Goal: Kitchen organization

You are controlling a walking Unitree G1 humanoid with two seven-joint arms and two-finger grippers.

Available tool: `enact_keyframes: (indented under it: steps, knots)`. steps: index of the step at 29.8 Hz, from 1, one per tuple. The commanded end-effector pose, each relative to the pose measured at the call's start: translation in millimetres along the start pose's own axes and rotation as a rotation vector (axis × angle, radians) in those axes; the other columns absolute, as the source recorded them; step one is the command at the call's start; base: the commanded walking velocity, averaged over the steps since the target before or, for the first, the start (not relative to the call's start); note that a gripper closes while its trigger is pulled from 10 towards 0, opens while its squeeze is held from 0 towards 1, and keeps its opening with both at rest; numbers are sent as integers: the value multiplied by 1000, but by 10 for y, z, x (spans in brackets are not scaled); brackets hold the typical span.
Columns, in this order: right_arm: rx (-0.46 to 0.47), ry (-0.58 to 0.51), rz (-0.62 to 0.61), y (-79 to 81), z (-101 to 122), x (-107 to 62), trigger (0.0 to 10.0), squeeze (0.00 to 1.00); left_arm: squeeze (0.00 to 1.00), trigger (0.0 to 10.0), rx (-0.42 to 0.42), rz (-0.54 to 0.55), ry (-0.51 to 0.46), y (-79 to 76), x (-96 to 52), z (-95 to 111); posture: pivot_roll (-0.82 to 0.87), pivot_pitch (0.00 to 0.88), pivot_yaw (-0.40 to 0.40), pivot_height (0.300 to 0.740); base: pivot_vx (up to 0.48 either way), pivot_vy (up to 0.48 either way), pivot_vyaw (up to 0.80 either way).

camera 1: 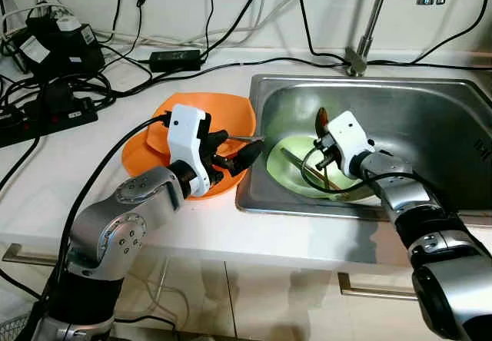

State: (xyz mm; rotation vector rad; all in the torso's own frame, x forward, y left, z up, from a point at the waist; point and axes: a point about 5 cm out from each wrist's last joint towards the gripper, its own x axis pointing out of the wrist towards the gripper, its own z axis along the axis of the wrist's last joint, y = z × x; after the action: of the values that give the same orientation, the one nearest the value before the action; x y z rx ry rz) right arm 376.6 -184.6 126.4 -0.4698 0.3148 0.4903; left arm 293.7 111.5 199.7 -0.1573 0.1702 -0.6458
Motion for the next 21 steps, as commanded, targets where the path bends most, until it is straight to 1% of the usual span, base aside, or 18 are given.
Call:
enact_keyframes:
  steps: [1, 2, 3, 10, 13, 21]
  knots:
    - [-29, 28, 31, -7, -12, -8, 10000, 227, 337, 10000, 40, 0, 12, 22, -7, 45, -12, 0, 51, 740, 0, 0, 0]
    - [-33, 34, 37, -5, -20, -10, 10000, 659, 8, 10000, 46, -3, 16, 20, -11, 49, -13, 0, 51, 740, 0, 0, 0]
    - [-36, 39, 44, 0, -27, -10, 10000, 1000, 0, 10000, 48, -10, 20, 16, -15, 53, -12, 0, 51, 740, 0, 0, 0]
    - [-57, 40, 77, 36, -32, -5, 10000, 1000, 0, 10000, 66, -40, 30, -4, -47, 91, -7, 0, 50, 740, 0, 0, 0]
    - [-71, 26, 92, 61, -2, 6, 10000, 1000, 0, 10000, 88, -42, 30, 21, -68, 130, -6, 0, 49, 740, 0, 0, 0]
    - [-82, -11, 83, 28, 96, 8, 10000, 1000, 0, 10000, 152, -17, 6, 62, -62, 211, -6, 0, 49, 740, 0, 0, 0]
